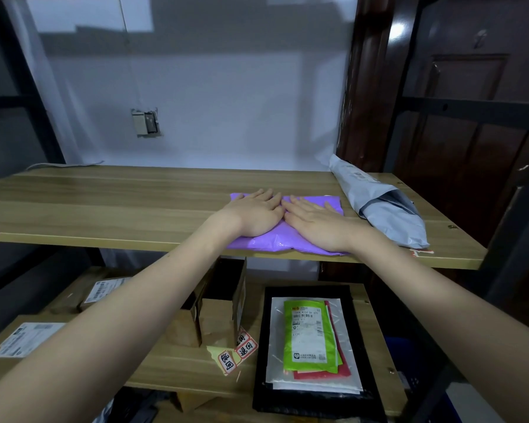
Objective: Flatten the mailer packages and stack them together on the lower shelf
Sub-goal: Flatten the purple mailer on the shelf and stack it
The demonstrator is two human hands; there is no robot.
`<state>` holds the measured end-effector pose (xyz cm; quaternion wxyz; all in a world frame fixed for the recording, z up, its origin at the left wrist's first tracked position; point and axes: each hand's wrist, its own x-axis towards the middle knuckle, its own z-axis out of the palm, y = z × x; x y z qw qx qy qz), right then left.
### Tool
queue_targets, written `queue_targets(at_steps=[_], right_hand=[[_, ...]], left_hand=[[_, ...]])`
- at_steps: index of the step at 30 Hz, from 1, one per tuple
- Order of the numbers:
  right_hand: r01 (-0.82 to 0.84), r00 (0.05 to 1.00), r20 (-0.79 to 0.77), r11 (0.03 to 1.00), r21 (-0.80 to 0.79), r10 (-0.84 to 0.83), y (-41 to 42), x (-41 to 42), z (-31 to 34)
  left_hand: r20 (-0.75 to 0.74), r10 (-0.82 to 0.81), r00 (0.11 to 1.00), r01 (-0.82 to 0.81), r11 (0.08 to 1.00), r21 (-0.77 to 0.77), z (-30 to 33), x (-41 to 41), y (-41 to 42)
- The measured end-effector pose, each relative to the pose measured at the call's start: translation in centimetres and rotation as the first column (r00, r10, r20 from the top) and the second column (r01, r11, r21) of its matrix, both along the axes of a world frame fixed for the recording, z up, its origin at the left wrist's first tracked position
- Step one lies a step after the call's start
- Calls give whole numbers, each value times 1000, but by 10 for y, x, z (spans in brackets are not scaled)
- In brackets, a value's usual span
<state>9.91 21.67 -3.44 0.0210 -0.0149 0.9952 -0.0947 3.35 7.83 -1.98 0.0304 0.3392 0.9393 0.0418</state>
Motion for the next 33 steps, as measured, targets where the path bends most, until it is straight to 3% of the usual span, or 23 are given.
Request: queue_targets(at_steps=[33], right_hand=[[-17,999,44,998,54,14,0,0,-1]], left_hand=[[13,2,1000,-2,1000,19,-2,-1,-1]])
